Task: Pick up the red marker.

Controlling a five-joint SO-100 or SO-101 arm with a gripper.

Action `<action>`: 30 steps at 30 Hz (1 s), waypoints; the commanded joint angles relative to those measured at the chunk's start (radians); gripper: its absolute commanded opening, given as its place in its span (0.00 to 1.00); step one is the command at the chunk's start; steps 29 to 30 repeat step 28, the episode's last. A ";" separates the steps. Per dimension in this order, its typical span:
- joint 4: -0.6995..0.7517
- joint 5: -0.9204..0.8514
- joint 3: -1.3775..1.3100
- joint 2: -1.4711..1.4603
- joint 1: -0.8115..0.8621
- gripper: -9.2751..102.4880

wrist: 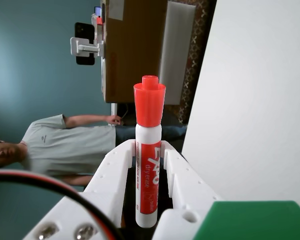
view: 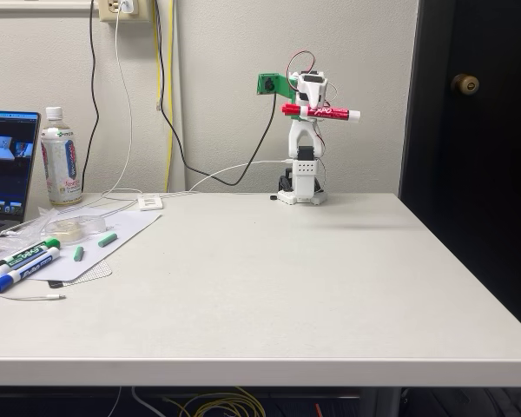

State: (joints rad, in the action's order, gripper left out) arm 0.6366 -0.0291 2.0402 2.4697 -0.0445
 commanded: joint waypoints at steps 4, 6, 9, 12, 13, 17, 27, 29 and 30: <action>-0.028 0.009 0.008 0.025 -0.002 0.08; -0.028 0.008 0.009 0.025 -0.002 0.08; -0.029 0.009 0.009 0.025 0.002 0.08; -0.043 0.018 0.015 0.025 0.003 0.08; -0.044 0.018 0.017 0.025 0.003 0.08; -0.046 0.014 0.020 0.025 0.005 0.08; -0.052 0.012 0.034 0.041 0.003 0.08; -0.052 0.014 0.035 0.043 0.003 0.08; -0.052 0.014 0.035 0.043 0.003 0.08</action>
